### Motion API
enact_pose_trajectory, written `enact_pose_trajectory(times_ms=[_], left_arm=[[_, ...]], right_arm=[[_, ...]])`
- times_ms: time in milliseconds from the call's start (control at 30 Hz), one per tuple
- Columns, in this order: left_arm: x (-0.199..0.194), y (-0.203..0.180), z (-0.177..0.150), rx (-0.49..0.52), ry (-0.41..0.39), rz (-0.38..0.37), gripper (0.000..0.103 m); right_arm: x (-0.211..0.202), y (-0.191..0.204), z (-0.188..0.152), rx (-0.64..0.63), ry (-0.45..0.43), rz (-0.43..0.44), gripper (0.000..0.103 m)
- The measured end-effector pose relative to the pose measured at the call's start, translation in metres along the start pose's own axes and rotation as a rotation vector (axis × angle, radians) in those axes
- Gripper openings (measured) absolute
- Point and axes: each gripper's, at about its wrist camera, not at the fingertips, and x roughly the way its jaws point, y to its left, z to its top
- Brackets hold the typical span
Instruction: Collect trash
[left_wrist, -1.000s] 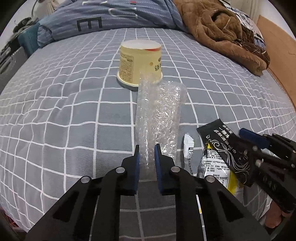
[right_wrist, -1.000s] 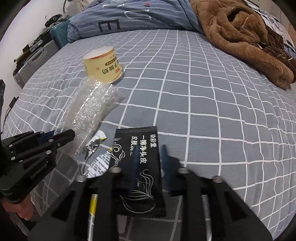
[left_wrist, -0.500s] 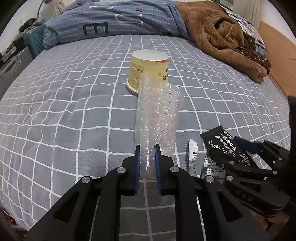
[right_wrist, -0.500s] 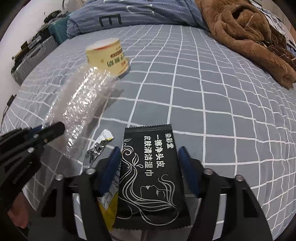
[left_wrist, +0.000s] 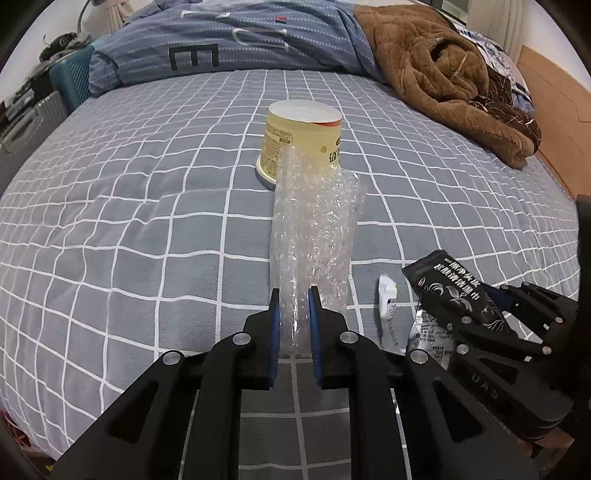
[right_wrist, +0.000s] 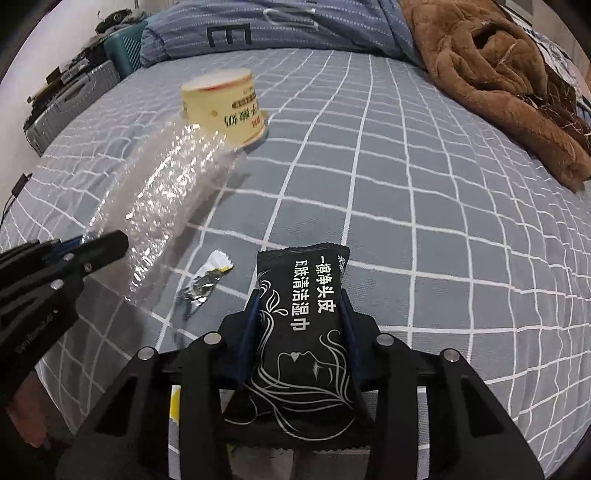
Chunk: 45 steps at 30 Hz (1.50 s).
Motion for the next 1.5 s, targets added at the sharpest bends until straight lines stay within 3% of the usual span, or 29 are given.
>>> enact_pose_trajectory(times_ms=[667, 1500], left_arm=[[-0.029, -0.002, -0.006, -0.001, -0.042, -0.002, 0.013], [-0.112, -0.007, -0.066, -0.015, -0.118, -0.036, 0.013]], right_arm=[[-0.051, -0.009, 0.005, 0.037, -0.151, -0.020, 0.039], [-0.138, -0.006, -0.051, 0.068, -0.219, -0.018, 0.039]])
